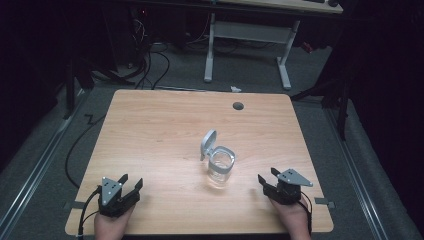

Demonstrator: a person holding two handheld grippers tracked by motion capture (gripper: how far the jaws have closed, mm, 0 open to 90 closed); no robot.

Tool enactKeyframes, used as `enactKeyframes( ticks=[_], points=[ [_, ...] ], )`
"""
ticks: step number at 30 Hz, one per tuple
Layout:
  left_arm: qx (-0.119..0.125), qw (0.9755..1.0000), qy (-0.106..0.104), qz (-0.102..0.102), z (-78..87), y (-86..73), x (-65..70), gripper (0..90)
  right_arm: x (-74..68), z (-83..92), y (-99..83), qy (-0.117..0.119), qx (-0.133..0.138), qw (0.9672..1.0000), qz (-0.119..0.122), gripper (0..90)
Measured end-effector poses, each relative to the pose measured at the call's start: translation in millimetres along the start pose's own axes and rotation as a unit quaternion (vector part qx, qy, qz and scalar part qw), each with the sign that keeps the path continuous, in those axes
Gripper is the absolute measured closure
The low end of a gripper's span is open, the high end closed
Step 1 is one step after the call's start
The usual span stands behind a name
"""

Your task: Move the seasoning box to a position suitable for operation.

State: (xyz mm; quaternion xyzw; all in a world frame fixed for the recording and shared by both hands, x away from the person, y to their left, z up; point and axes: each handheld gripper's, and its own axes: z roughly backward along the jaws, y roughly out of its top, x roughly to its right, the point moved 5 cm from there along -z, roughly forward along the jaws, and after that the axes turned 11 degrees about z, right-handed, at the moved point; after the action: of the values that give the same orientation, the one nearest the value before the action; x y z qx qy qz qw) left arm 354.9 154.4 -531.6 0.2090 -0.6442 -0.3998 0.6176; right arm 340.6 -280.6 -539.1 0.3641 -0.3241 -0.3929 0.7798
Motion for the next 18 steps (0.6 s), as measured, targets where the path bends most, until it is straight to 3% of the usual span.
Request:
enactKeyframes(
  ticks=[4,7,13,18],
  points=[
    [-0.026,0.9996,0.008,-0.001,-2.0,-4.2,-3.8,45.7,-4.4,-0.6,-0.4,0.004,-0.003,1.0,0.004,45.4],
    [-0.033,0.9993,0.013,-0.01,-1.8,-6.5,-4.3,46.0,-3.1,1.4,1.8,-0.001,0.005,1.0,0.001,47.2],
    [-0.03,0.9994,0.014,0.003,0.9,-3.1,-4.7,43.2,-4.5,-3.3,2.1,0.005,0.007,1.0,-0.004,49.3],
    [-0.046,0.9988,0.013,-0.014,0.0,-9.8,2.6,41.1,-11.4,-8.5,7.3,0.016,0.01,0.9998,0.002,49.2]
  ],
)
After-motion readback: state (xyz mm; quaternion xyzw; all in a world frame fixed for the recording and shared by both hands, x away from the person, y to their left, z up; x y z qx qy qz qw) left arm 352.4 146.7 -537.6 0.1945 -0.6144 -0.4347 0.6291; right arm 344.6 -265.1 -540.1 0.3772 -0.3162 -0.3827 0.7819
